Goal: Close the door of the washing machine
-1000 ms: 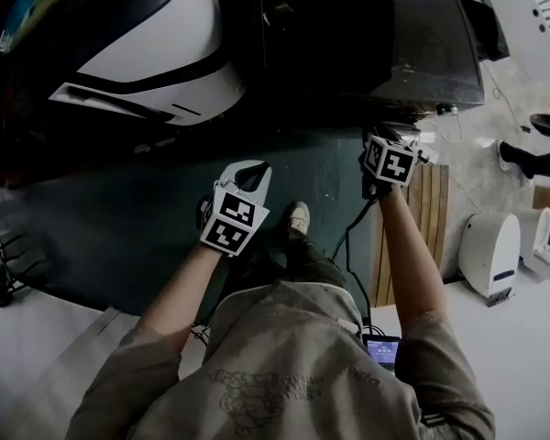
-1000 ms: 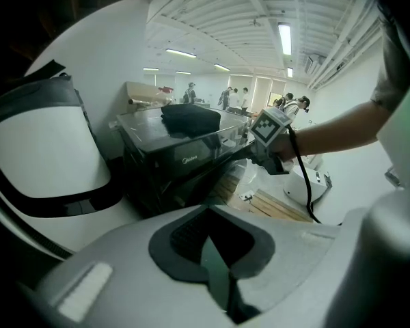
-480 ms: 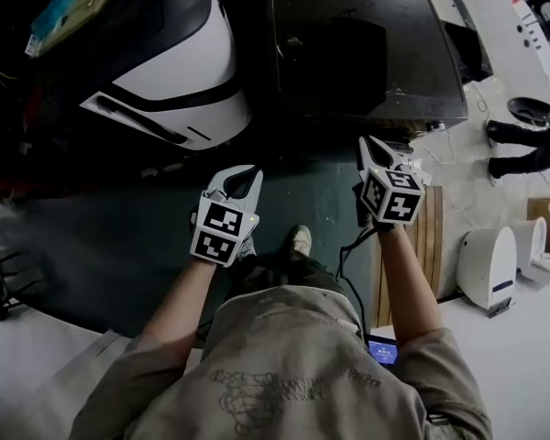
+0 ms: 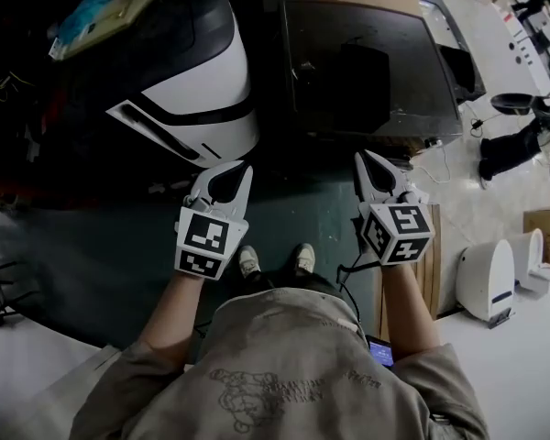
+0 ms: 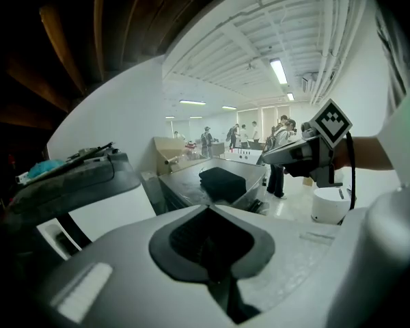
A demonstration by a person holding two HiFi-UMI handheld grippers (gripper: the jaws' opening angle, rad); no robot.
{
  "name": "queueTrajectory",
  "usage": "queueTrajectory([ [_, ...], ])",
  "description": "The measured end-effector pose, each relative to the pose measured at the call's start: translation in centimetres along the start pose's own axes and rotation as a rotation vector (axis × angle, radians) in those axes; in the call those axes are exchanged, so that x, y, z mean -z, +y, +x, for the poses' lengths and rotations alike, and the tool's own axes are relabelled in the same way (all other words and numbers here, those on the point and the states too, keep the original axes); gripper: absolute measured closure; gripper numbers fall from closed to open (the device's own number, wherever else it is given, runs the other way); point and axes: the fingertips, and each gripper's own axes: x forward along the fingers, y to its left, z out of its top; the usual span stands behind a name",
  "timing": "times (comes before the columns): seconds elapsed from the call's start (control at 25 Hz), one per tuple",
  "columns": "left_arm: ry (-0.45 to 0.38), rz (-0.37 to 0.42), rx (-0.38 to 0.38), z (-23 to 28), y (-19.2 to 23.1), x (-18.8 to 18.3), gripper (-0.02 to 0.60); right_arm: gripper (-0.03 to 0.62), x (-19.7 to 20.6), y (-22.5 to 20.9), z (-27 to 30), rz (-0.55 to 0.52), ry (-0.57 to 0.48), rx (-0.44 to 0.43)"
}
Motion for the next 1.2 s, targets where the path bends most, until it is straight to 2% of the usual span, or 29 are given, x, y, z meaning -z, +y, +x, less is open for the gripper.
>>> queueTrajectory([
  [0.08,-0.042,-0.002,-0.01,-1.4,0.7,-1.3,0.581,0.565,-1.6,1.5,-0.7,-0.029,-0.029,-0.014],
  [0.2,-0.153,-0.027,-0.035,-4.2,1.8,-3.9,0.581,0.566,-3.7,4.0,-1.7,-0.074,-0.062,-0.052],
  [0.4,-0.269,0.024,-0.08,-8.3,3.3,-7.6,0.581,0.566,-7.8,8.3,-4.0,-0.167,-0.152,-0.108],
  [0.68,-0.317,0.066,-0.117,-11.5,4.2,-9.5,0.581,0.566,-11.9,12.3,-6.9,-0.177,-0.268,-0.161],
  [1.2,-0.364,0.062,-0.201,-16.5,4.9,-10.3,0.581,0.566,-14.7,16.4,-9.3,-0.246,-0.349,-0.253],
])
